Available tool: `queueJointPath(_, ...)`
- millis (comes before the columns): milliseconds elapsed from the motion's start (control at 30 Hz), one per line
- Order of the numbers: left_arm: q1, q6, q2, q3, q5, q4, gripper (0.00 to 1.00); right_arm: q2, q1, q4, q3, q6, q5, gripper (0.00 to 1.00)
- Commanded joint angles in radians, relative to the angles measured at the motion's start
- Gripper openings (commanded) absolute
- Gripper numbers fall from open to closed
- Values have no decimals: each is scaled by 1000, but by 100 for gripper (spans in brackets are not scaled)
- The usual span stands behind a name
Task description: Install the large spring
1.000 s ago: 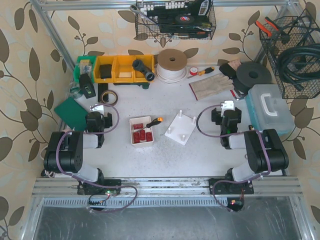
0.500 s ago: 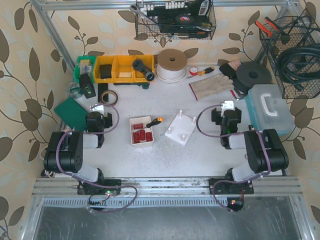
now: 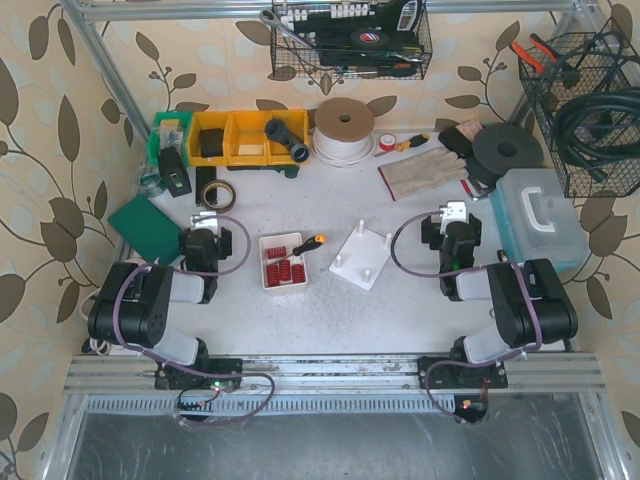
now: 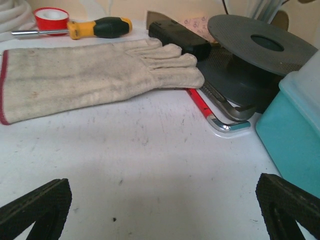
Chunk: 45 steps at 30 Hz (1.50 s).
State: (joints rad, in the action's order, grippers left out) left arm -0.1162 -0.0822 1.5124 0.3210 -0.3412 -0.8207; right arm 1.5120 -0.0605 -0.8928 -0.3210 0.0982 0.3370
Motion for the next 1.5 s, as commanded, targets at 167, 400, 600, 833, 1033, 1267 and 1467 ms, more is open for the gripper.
queueJointPath(167, -52, -17, -33, -49, -188, -150, 88, -55, -51, -63, 27, 37, 43, 100)
queueJointPath(400, -83, 17, -235, 138, -281, 325, 88, -256, -102, 227, -55, 76, 83, 100)
queueJointPath(600, -82, 426, -301, 446, -526, 993, 88, -518, -111, 727, -259, -155, -73, 100)
queueJointPath(833, -86, 548, -306, 753, -224, 1570, 88, -678, -98, 1266, -401, -637, 57, 100)
queueJointPath(1033, -88, 510, -532, 660, 230, 1473, 88, -607, -172, 1416, -506, -517, -267, 100)
queueJointPath(1267, -89, 596, -572, 614, 368, 1521, 88, -451, -268, 1580, -637, -475, -272, 100)
queueJointPath(1467, -119, 697, -659, 517, 464, 1440, 88, -516, -289, 1448, -580, -566, -257, 100)
